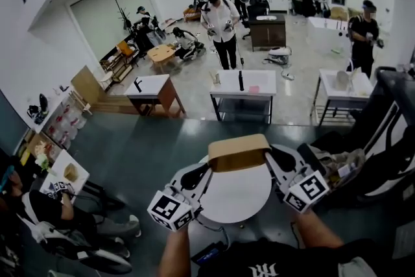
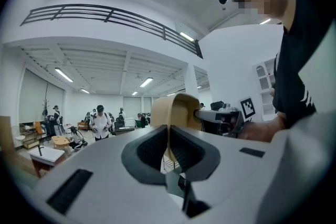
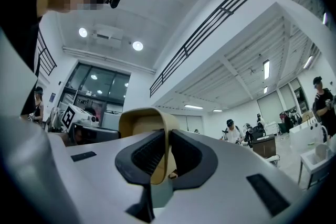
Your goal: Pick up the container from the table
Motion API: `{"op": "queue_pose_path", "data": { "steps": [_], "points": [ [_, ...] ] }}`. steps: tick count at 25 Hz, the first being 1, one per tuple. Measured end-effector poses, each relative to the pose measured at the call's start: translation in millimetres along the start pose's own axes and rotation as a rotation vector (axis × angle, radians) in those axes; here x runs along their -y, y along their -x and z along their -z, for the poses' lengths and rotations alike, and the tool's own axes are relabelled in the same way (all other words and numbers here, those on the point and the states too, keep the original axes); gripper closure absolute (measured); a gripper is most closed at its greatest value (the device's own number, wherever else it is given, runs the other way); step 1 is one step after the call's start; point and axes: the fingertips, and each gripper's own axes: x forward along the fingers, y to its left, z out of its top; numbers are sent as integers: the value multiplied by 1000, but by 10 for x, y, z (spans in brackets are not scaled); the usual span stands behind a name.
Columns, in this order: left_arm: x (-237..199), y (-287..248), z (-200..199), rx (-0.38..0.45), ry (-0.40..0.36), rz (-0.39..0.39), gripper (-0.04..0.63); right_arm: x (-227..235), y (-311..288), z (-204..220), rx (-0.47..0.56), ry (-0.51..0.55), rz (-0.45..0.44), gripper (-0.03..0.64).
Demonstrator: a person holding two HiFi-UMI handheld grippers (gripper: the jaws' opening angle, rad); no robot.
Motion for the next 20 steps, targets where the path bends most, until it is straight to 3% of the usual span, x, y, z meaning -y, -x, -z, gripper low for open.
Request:
{"op": "queue_pose_path", "data": {
  "steps": [20],
  "points": [
    [-2, 342, 377, -20, 48, 69, 571, -321, 29, 333, -101, 31, 44, 555]
  ]
}}
